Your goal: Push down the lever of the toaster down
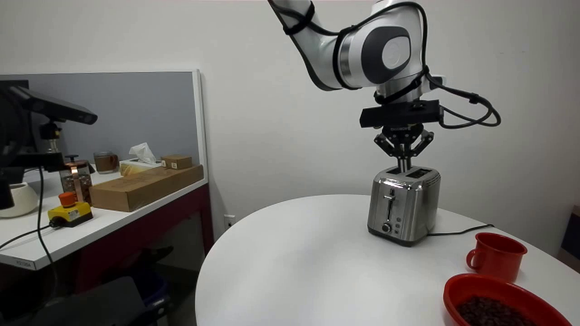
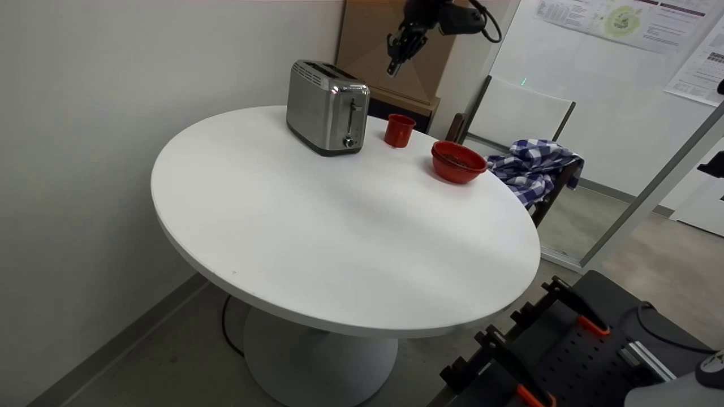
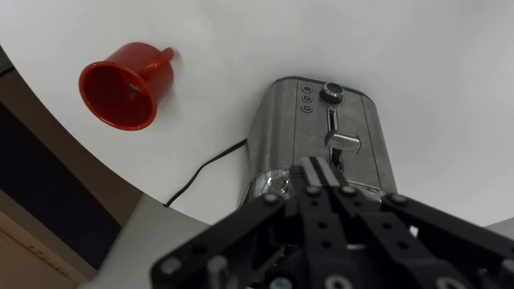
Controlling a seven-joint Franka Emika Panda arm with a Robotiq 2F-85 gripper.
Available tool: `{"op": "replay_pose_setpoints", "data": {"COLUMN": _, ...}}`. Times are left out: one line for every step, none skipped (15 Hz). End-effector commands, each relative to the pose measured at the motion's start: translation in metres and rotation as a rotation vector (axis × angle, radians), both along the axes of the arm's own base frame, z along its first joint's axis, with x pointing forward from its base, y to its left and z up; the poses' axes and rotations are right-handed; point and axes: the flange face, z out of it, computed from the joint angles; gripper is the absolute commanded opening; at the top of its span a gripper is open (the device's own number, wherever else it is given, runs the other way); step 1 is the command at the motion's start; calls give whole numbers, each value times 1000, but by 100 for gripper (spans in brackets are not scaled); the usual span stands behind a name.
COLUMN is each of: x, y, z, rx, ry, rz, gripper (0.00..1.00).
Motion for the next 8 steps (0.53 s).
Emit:
{"op": "replay_pose_setpoints", "data": {"x": 22, "y": 5, "z": -14, "rx": 7, "ry": -12, "rz": -24, "gripper": 1}}
{"op": "replay_pose_setpoints", "data": {"x": 25, "y": 7, "z": -18, "rx": 13, "ry": -16, "rz": -27, "gripper": 3}}
{"op": "replay_pose_setpoints", "data": {"x": 28, "y": 8, "z": -21, "rx": 13, "ry": -18, "rz": -29, "gripper": 2}}
{"op": "replay_pose_setpoints", "data": {"x": 31, "y": 8, "z": -25, "rx": 12, "ry": -20, "rz": -29, "gripper": 3}}
{"op": "replay_pose_setpoints", "data": {"x": 33, "y": 9, "z": -28, "rx": 12, "ry": -20, "rz": -30, "gripper": 3}}
{"op": "replay_pose_setpoints", "data": {"x": 35, "y": 10, "z": -33, "rx": 13, "ry": -23, "rz": -32, "gripper": 3}}
{"op": "replay_pose_setpoints", "data": {"x": 37, "y": 11, "z": -37, "rx": 16, "ry": -27, "rz": -36, "gripper": 2}}
{"op": "replay_pose_setpoints", "data": {"x": 40, "y": 13, "z": -43, "rx": 20, "ry": -32, "rz": -45, "gripper": 2}}
